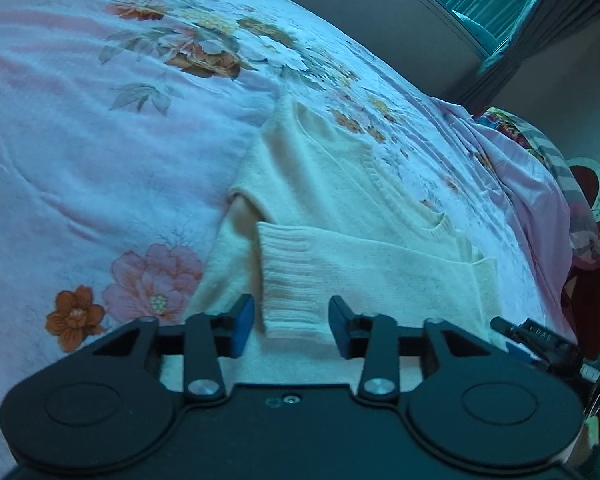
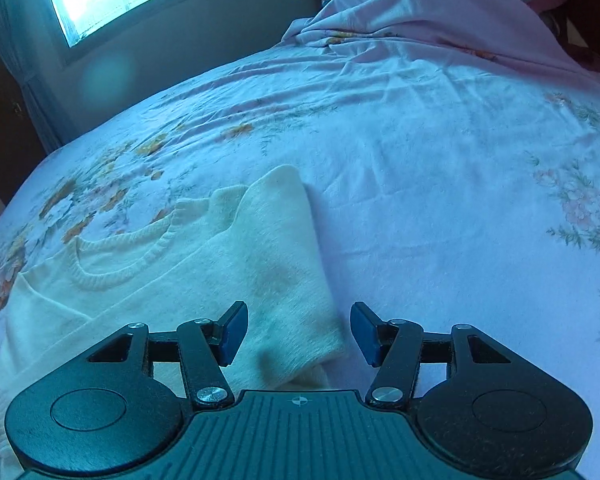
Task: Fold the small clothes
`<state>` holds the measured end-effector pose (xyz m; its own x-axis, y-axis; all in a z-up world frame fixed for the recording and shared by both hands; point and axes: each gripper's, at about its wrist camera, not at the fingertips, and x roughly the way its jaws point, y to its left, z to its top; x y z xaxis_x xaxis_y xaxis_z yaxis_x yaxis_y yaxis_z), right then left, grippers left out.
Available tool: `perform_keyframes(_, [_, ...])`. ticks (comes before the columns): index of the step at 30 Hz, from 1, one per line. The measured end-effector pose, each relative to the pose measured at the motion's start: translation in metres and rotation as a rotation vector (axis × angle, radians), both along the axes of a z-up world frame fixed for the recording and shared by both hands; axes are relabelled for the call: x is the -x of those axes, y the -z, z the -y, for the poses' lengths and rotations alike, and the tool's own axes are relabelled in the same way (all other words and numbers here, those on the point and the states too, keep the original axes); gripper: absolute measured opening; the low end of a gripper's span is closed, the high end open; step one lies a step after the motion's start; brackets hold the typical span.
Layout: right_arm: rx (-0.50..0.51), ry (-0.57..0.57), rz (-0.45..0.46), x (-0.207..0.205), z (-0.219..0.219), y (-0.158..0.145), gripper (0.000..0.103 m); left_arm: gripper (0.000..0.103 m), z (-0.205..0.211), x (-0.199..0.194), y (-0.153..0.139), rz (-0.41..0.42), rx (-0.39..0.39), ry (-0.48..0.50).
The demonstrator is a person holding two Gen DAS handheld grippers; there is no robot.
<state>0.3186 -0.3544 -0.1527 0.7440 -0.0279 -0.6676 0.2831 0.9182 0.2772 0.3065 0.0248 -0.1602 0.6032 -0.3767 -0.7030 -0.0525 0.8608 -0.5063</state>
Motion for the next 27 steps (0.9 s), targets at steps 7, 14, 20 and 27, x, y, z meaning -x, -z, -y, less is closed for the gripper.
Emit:
perform_keyframes(7, [0.027,-0.011,0.011,0.011,-0.008,0.000,0.057,0.007,0.006,-0.016,0.015,-0.032,0.020,0.000])
perform_keyframes(14, [0.121,-0.009,0.076,0.012,-0.011,-0.013,0.057,0.005,0.001,0.001,-0.014,0.115,-0.019,-0.038])
perform_keyframes(20, [0.159,-0.057,0.084,-0.010,-0.026,-0.013,0.057,0.006,0.004,-0.004,0.015,0.033,-0.083,-0.002])
perform_keyframes(27, [0.173,-0.114,-0.021,-0.054,-0.026,0.006,0.056,0.007,-0.012,0.012,-0.013,0.091,-0.124,-0.068])
